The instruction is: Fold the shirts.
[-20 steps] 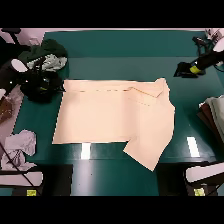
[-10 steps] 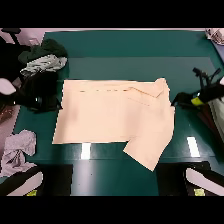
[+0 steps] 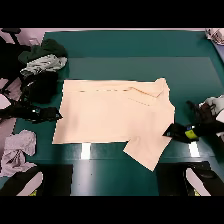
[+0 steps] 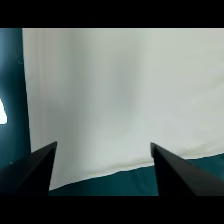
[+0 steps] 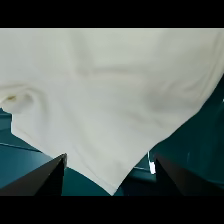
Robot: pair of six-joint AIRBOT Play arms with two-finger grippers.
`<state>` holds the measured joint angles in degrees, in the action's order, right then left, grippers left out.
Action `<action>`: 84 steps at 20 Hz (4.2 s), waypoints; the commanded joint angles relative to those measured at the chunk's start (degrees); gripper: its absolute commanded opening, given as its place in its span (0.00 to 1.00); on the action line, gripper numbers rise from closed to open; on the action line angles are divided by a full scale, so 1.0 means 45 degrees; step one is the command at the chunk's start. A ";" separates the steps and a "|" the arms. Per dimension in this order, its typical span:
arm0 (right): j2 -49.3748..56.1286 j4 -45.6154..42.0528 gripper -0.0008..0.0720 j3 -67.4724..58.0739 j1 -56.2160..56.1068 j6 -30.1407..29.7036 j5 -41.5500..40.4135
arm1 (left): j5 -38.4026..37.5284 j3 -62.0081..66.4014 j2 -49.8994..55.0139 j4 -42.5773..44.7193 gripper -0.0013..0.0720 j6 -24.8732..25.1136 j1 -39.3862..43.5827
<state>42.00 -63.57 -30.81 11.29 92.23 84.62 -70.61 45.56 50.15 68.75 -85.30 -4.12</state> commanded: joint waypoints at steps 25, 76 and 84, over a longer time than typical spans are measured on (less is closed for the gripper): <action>-0.3143 0.1229 0.85 0.4765 -0.0034 0.4080 -0.1564 | 0.1219 -0.0058 -0.0097 -0.0393 0.99 -0.0044 -0.0005; -0.3143 0.2555 0.03 0.2652 -0.2837 0.3881 -0.4114 | 0.0656 -0.3016 0.1685 0.0369 0.57 0.0724 -0.0005; -0.3143 0.2545 0.03 0.1268 -0.2783 0.2948 -0.3701 | -0.0797 -0.0811 0.1103 -0.0146 0.05 -0.1015 -0.0005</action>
<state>27.90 -52.10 -21.69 -1.17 108.40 67.16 -71.57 38.26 56.66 68.79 -84.97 -4.12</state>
